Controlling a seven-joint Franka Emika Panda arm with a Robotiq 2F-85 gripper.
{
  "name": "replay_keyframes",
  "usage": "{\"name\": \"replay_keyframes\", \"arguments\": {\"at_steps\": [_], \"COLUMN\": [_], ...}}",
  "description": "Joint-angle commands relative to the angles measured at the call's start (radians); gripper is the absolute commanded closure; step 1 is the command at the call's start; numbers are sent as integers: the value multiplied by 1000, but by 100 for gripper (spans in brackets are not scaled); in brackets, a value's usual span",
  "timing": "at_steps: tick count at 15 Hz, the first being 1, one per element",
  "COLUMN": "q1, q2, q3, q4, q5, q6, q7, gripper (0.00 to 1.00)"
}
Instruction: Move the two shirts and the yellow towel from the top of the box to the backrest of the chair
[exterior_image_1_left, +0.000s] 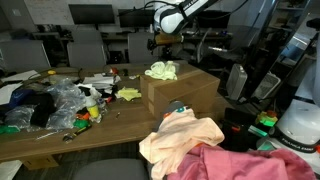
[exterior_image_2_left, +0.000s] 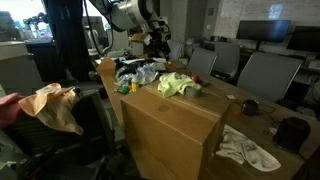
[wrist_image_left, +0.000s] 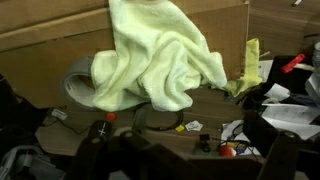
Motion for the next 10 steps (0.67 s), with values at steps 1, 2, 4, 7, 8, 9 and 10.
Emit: {"name": "replay_keyframes", "arguments": {"at_steps": [1,2,4,7,8,9,10], "q1": [10,13,12,2,-1,-7,-13], "q2": [128,160,226,320,349,380,411], "q3": [-32,-43,-63,-74,-74,-70,-67], "q4": [193,235,317,422,457,477,507], "q5": [53,49,46,65,74,88,104], "q6": [-80,-101,-151,-221,-244,-251,-264], "q7": [-62,-56,-48,-58,-63,-70,-76], "gripper": [0,0,0,0,0,0,0]}}
